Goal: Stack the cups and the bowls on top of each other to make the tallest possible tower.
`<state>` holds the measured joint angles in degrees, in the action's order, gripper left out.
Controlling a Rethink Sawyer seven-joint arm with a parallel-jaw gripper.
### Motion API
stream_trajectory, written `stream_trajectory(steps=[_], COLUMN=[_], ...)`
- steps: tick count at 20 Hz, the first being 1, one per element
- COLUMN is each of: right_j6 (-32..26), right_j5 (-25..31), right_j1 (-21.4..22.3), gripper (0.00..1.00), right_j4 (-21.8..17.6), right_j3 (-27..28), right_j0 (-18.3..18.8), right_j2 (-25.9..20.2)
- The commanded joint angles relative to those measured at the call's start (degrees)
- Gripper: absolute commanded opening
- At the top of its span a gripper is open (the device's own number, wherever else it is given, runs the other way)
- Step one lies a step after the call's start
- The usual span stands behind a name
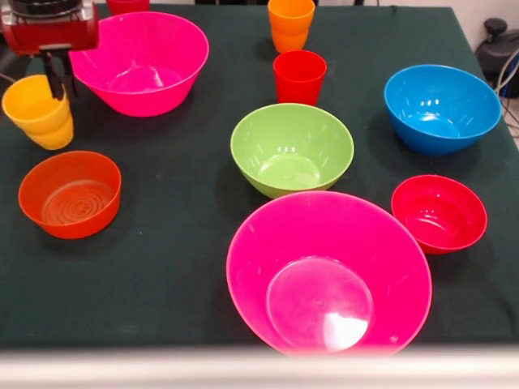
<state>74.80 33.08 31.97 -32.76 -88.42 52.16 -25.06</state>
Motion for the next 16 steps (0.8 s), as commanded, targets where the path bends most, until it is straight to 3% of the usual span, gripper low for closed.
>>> stream_trajectory(steps=[1, 8, 16], right_j6=[-0.6, -1.2, 1.5], right_j5=[8.4, 9.8, 5.8], right_j1=[4.9, 7.8, 11.0], gripper=[0.00, 0.00, 0.00], right_j4=[1.9, 2.8, 2.1], right_j3=[-2.4, -3.1, -6.4], right_j0=[-1.8, -2.4, -4.1], right_j2=[0.3, -0.1, -0.5])
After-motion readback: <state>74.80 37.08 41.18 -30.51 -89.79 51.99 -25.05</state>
